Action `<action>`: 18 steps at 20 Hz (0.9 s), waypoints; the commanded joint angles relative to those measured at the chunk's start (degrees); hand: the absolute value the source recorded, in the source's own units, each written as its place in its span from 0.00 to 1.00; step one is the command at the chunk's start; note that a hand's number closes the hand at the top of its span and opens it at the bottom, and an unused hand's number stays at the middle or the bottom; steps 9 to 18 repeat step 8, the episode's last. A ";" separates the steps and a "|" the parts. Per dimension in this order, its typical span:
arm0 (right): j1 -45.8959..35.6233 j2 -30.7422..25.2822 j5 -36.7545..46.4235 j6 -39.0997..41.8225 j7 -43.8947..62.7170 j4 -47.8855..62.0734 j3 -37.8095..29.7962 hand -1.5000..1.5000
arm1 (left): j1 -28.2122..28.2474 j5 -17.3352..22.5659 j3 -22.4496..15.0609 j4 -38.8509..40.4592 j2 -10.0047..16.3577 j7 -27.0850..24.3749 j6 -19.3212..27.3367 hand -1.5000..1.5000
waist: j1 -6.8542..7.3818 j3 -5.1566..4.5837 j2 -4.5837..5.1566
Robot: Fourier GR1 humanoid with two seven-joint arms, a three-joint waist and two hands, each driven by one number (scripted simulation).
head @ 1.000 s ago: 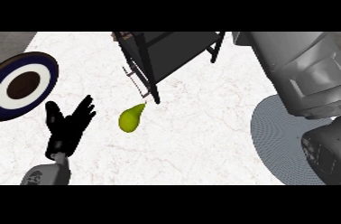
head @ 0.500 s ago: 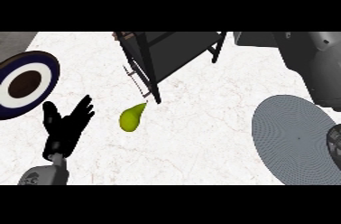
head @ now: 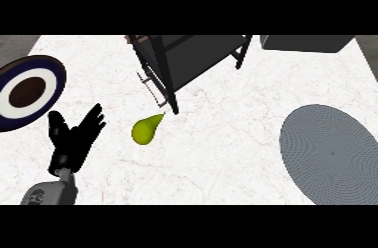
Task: Pick the croissant from the placemat and place it in the tiered shelf
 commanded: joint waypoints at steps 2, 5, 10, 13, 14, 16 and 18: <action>1.46 -6.16 -2.31 2.70 1.44 1.08 -2.77 0.00 | -0.72 -0.33 -0.94 -1.74 -0.32 1.97 0.33 0.50 | 1.05 0.07 0.35; 4.95 -11.15 -2.51 10.52 -0.34 1.38 -2.77 0.00 | -0.32 0.86 -0.23 -1.50 -0.11 1.31 -0.77 0.50 | 1.18 0.12 0.64; 6.14 -11.28 -2.92 12.32 -1.81 1.51 -3.05 0.00 | 0.79 -0.49 -1.27 -1.33 -0.83 0.81 0.02 0.50 | 1.26 0.11 0.44; 6.14 -11.28 -2.92 12.32 -1.81 1.51 -3.05 0.00 | 0.79 -0.49 -1.27 -1.33 -0.83 0.81 0.02 0.50 | 1.26 0.11 0.44; 6.14 -11.28 -2.92 12.32 -1.81 1.51 -3.05 0.00 | 0.79 -0.49 -1.27 -1.33 -0.83 0.81 0.02 0.50 | 1.26 0.11 0.44; 6.14 -11.28 -2.92 12.32 -1.81 1.51 -3.05 0.00 | 0.79 -0.49 -1.27 -1.33 -0.83 0.81 0.02 0.50 | 1.26 0.11 0.44; 6.14 -11.28 -2.92 12.32 -1.81 1.51 -3.05 0.00 | 0.79 -0.49 -1.27 -1.33 -0.83 0.81 0.02 0.50 | 1.26 0.11 0.44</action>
